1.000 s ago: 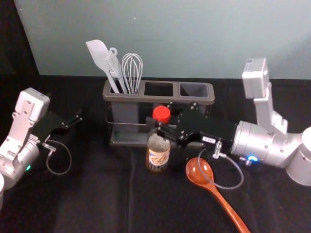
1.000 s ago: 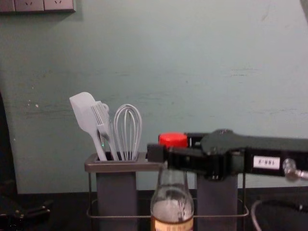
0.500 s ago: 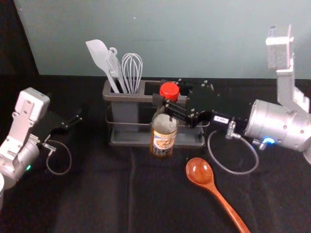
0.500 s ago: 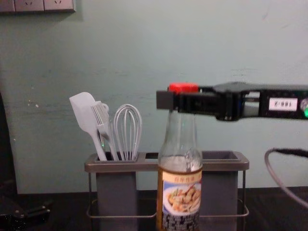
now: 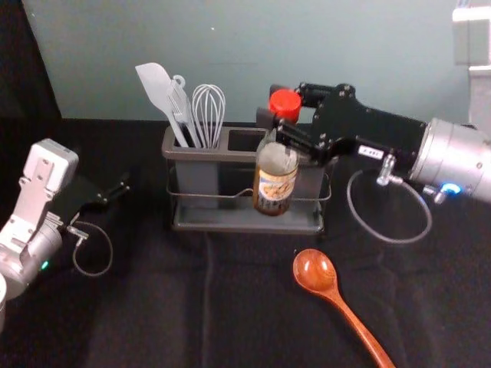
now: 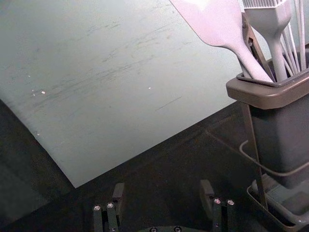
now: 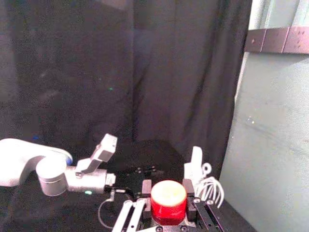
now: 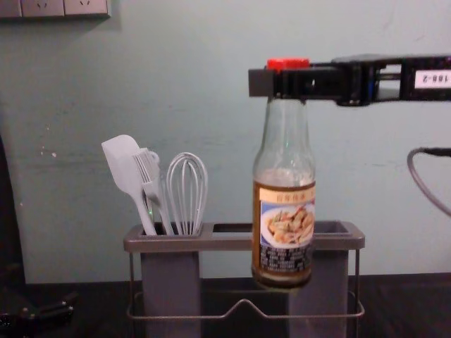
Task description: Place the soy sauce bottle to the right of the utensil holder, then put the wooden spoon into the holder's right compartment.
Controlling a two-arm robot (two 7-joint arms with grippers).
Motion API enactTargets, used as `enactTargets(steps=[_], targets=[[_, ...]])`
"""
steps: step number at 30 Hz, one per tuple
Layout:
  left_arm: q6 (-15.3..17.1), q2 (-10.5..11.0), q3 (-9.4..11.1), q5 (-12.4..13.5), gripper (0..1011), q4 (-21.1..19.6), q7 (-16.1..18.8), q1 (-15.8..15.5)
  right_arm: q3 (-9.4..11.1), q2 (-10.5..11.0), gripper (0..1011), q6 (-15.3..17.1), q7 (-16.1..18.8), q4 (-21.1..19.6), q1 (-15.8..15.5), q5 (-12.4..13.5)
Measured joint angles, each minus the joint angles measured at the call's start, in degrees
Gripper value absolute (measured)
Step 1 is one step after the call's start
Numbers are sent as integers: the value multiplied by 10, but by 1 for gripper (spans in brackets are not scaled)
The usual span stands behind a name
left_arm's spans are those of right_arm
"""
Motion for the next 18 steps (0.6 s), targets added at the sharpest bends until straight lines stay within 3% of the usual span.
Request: enactTargets(steps=[11, 18], targets=[[0, 0, 0, 0, 1005, 0, 0, 0, 9, 12, 381, 0, -10, -10, 3, 5], [0, 0, 0, 0, 1005, 0, 0, 0, 37, 42, 381, -5, -25, -34, -35, 20]])
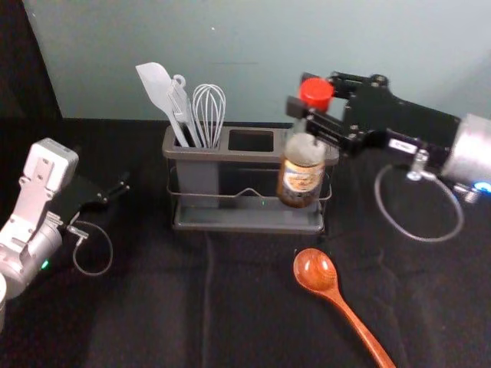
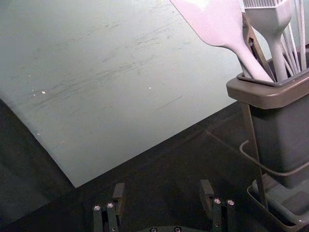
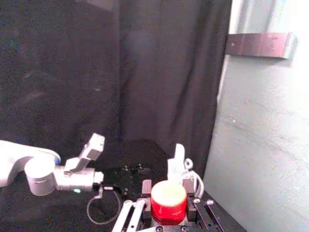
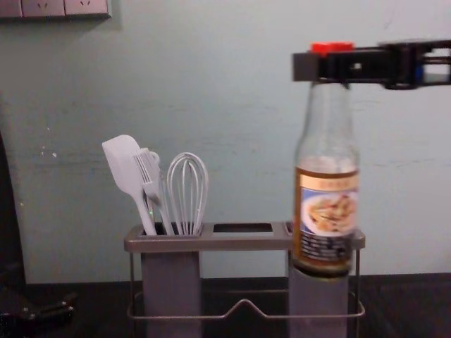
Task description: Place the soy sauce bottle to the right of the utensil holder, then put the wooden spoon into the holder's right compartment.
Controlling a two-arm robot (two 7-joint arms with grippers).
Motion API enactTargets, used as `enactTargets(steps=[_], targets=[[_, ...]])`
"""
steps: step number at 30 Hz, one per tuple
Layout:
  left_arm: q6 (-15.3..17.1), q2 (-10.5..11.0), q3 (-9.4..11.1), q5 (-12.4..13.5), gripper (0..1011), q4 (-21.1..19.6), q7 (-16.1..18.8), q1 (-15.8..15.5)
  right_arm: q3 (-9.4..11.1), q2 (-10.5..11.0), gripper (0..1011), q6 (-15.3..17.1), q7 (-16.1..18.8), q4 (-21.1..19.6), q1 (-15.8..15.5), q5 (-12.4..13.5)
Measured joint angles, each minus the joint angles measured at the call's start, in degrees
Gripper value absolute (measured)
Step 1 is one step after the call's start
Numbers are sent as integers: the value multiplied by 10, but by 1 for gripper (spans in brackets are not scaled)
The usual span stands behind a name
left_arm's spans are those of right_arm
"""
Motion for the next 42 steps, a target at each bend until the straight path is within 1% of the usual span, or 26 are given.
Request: enactTargets(steps=[1, 4, 5, 6, 7, 10, 11, 13, 14, 17, 19, 20, 23, 24, 25, 29, 30, 31, 33, 34, 35, 36, 37, 38, 42], targets=[[0, 0, 0, 0, 1005, 0, 0, 0, 10, 11, 381, -2, -5, -10, -15, 6], [0, 0, 0, 0, 1005, 0, 0, 0, 29, 29, 381, -7, -14, -25, -42, 14], [0, 0, 0, 0, 1005, 0, 0, 0, 42, 41, 381, -10, -20, -36, -60, 18], [0, 0, 0, 0, 1005, 0, 0, 0, 49, 48, 381, -12, -24, -41, -70, 21], [0, 0, 0, 0, 1005, 0, 0, 0, 66, 61, 381, -16, -30, -52, -92, 26], [0, 0, 0, 0, 1005, 0, 0, 0, 91, 79, 381, -23, -39, -66, -125, 32], [0, 0, 0, 0, 1005, 0, 0, 0, 109, 90, 381, -29, -45, -75, -149, 36], [0, 0, 0, 0, 1005, 0, 0, 0, 125, 99, 381, -34, -50, -80, -170, 39], [0, 0, 0, 0, 1005, 0, 0, 0, 140, 106, 381, -41, -56, -83, -190, 41], [0, 0, 0, 0, 1005, 0, 0, 0, 163, 112, 381, -53, -63, -82, -222, 40], [0, 0, 0, 0, 1005, 0, 0, 0, 169, 112, 381, -58, -64, -76, -232, 38], [0, 0, 0, 0, 1005, 0, 0, 0, 172, 109, 381, -63, -66, -68, -237, 33], [0, 0, 0, 0, 1005, 0, 0, 0, 172, 100, 381, -77, -65, -49, -240, 19], [0, 0, 0, 0, 1005, 0, 0, 0, 172, 100, 381, -77, -65, -49, -240, 19], [0, 0, 0, 0, 1005, 0, 0, 0, 169, 92, 381, -86, -63, -34, -237, 12], [0, 0, 0, 0, 1005, 0, 0, 0, 162, 72, 380, -104, -52, 5, -221, 3], [0, 0, 0, 0, 1005, 0, 0, 0, 158, 62, 381, -111, -46, 23, -213, 0], [0, 0, 0, 0, 1005, 0, 0, 0, 158, 62, 381, -111, -46, 23, -213, 0], [0, 0, 0, 0, 1005, 0, 0, 0, 150, 47, 381, -121, -36, 49, -199, -5], [0, 0, 0, 0, 1005, 0, 0, 0, 143, 36, 381, -127, -29, 69, -187, -9], [0, 0, 0, 0, 1005, 0, 0, 0, 140, 31, 380, -130, -25, 78, -181, -12], [0, 0, 0, 0, 1005, 0, 0, 0, 134, 21, 381, -135, -18, 96, -169, -17], [0, 0, 0, 0, 1005, 0, 0, 0, 131, 17, 381, -136, -16, 103, -165, -19], [0, 0, 0, 0, 1005, 0, 0, 0, 125, 7, 381, -141, -10, 119, -152, -25], [0, 0, 0, 0, 1005, 0, 0, 0, 112, -12, 381, -148, 3, 151, -128, -38]])
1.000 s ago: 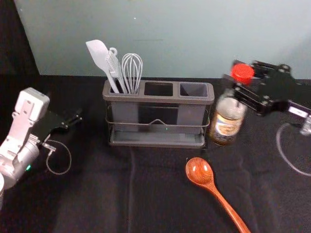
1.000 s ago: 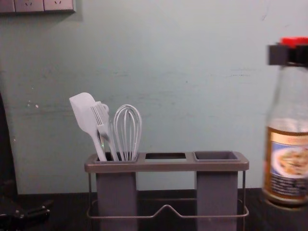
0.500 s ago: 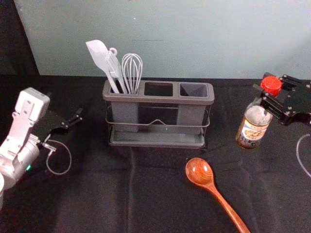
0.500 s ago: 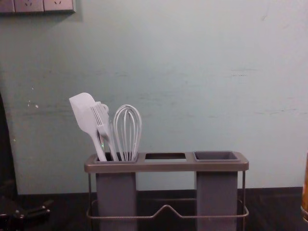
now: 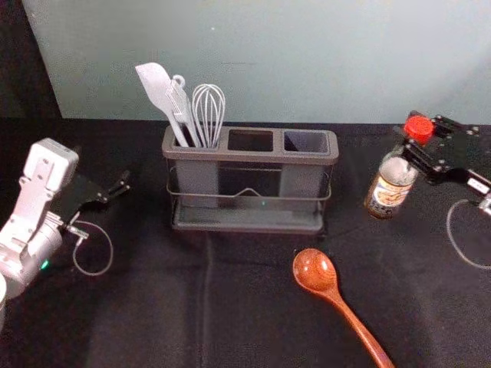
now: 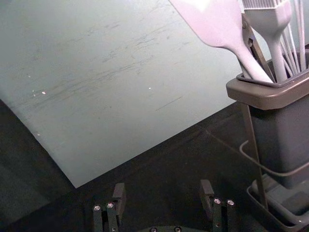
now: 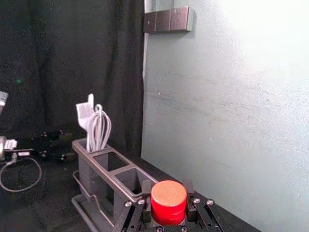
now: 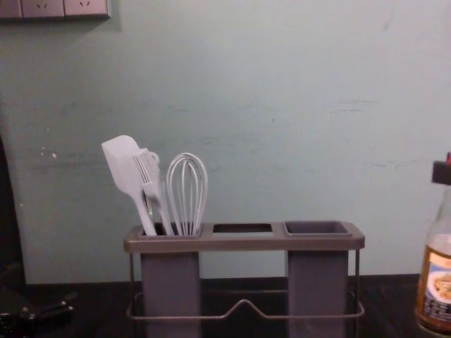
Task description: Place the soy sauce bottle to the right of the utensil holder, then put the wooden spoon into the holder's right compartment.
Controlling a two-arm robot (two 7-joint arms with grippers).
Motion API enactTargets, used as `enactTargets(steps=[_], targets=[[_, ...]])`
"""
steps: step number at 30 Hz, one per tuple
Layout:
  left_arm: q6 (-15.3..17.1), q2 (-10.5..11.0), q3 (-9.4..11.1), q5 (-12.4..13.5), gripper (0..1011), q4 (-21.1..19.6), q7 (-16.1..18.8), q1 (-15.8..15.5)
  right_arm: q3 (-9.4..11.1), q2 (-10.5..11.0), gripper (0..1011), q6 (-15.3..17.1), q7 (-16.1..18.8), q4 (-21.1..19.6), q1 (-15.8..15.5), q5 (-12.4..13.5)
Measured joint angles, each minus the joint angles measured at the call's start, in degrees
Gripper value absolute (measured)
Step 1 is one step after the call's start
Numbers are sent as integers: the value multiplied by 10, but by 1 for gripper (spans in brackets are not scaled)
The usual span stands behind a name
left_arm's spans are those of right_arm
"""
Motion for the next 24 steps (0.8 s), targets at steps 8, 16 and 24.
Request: enactTargets(steps=[8, 16, 24], targets=[[0, 0, 0, 0, 1005, 0, 0, 0, -27, -45, 381, -18, 28, 73, 54, -28], [0, 0, 0, 0, 1005, 0, 0, 0, -47, -86, 381, -38, 45, 137, 93, -57], [0, 0, 0, 0, 1005, 0, 0, 0, -58, -115, 381, -57, 56, 188, 117, -75]])
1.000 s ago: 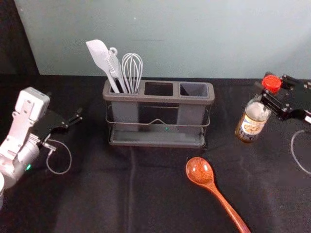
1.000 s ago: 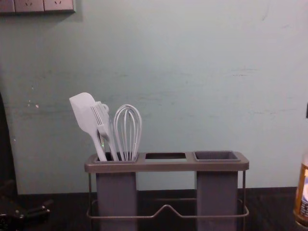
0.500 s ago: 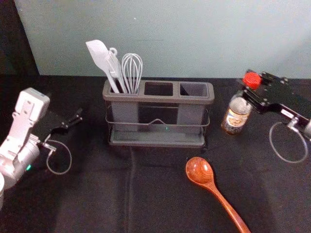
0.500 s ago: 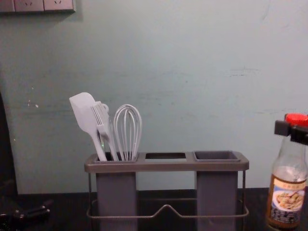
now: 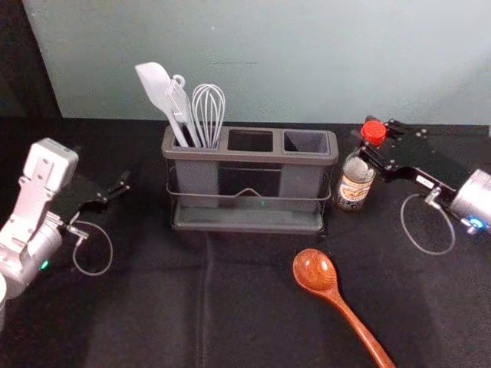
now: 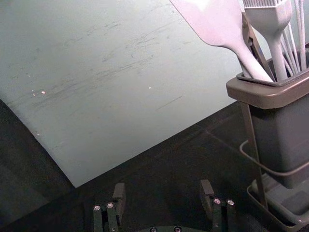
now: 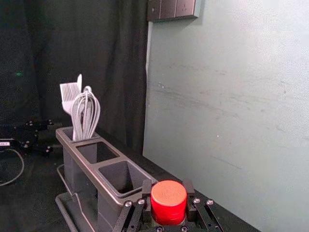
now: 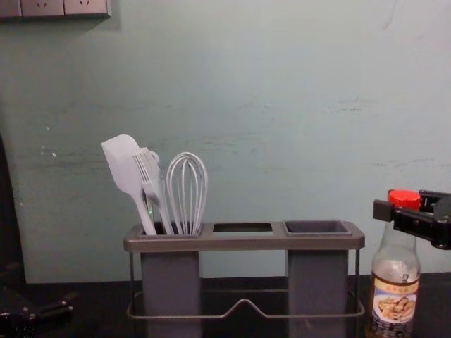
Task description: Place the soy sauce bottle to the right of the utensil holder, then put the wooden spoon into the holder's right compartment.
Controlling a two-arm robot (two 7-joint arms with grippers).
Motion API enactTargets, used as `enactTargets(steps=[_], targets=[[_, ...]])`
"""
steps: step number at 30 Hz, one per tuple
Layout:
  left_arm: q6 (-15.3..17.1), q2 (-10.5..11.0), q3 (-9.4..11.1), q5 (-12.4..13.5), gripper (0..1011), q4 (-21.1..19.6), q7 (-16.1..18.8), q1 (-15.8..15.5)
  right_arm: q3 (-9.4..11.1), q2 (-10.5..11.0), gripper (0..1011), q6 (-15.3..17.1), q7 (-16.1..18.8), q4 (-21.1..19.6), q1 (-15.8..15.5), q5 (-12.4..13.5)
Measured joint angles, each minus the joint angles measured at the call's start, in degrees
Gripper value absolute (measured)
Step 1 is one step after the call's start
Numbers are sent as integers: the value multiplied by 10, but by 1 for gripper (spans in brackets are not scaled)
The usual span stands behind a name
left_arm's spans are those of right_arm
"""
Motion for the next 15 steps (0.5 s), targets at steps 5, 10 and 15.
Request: enactTargets(steps=[5, 10, 15], targets=[[0, 0, 0, 0, 1005, 0, 0, 0, -2, -10, 381, -4, 5, 18, 7, -4], [0, 0, 0, 0, 1005, 0, 0, 0, -1, -17, 381, -4, 8, 29, 9, -3], [0, 0, 0, 0, 1005, 0, 0, 0, 4, -20, 381, -4, 11, 33, 5, 2]])
